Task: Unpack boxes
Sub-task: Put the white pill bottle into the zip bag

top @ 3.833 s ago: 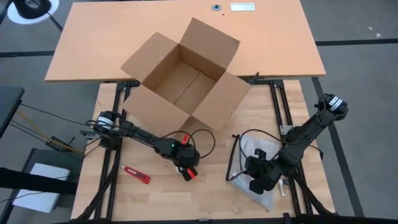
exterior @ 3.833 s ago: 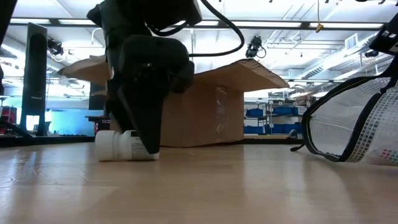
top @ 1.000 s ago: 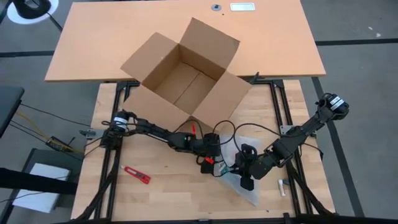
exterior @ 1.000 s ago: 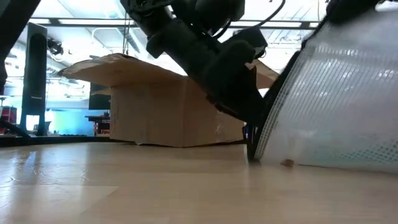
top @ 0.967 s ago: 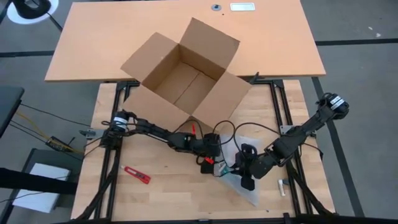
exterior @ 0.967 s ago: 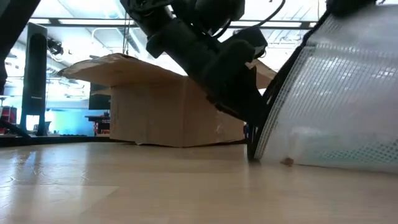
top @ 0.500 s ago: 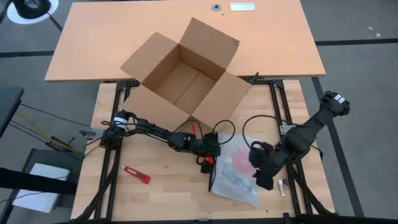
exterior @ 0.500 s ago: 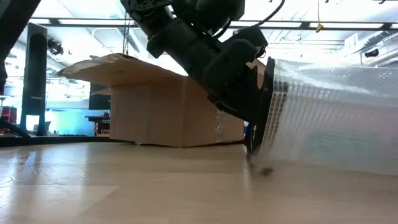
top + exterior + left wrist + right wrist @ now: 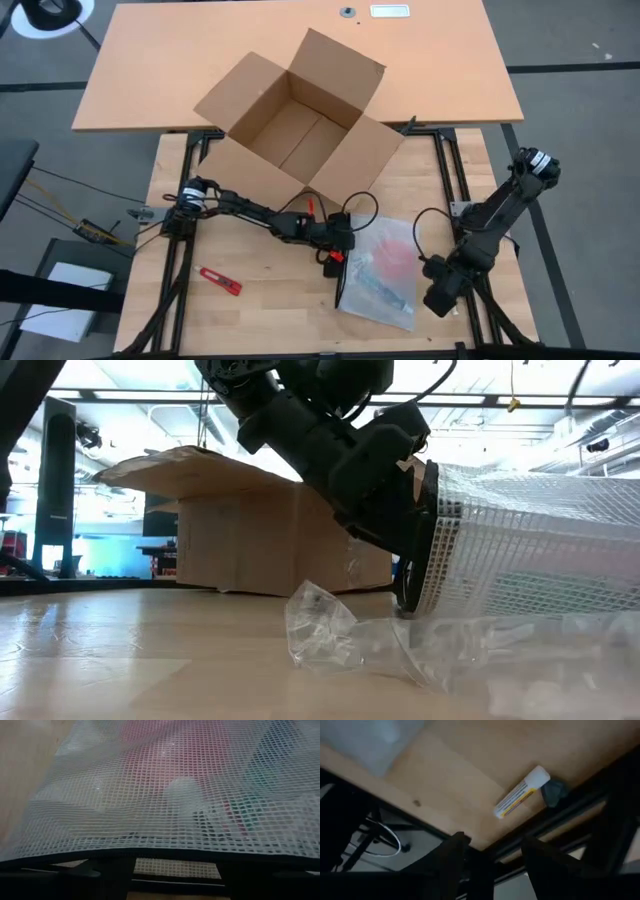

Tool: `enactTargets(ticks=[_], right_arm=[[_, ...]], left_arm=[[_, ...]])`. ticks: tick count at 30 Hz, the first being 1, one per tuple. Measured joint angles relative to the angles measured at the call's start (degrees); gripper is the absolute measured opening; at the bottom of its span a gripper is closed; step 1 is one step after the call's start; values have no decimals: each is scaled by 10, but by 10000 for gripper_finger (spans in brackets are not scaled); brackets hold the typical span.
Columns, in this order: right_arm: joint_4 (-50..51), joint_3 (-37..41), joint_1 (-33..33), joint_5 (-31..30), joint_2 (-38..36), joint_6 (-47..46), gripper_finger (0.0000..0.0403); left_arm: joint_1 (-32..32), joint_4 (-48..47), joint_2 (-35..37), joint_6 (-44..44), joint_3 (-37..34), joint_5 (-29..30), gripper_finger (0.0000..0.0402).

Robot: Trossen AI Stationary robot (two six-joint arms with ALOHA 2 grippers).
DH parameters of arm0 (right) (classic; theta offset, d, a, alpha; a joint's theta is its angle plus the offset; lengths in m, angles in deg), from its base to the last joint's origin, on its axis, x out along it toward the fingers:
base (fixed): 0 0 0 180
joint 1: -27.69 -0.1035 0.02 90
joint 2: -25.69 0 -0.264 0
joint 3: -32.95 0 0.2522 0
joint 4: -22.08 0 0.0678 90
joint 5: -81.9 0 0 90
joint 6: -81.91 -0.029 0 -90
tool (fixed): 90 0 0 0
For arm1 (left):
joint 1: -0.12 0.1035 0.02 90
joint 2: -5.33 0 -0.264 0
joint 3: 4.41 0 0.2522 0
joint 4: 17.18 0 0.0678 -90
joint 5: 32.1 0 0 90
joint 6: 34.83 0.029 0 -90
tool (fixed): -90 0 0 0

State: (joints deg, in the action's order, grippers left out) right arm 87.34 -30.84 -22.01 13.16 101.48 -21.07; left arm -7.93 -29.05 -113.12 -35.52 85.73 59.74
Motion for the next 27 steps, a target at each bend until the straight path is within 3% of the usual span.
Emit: enactTargets(ticks=[9,15,22,27], right_arm=[[-126,116,7,56,0,-46,178],[-158,161,6,52,0,-61,168],[-228,210,7,7,0,-104,158],[-253,225,6,8,-2,-114,125]], left_arm=[[7,0,0,0,0,1,264],[7,0,0,0,0,1,264],[8,0,0,-2,0,2,264],[9,0,0,-16,0,2,264]])
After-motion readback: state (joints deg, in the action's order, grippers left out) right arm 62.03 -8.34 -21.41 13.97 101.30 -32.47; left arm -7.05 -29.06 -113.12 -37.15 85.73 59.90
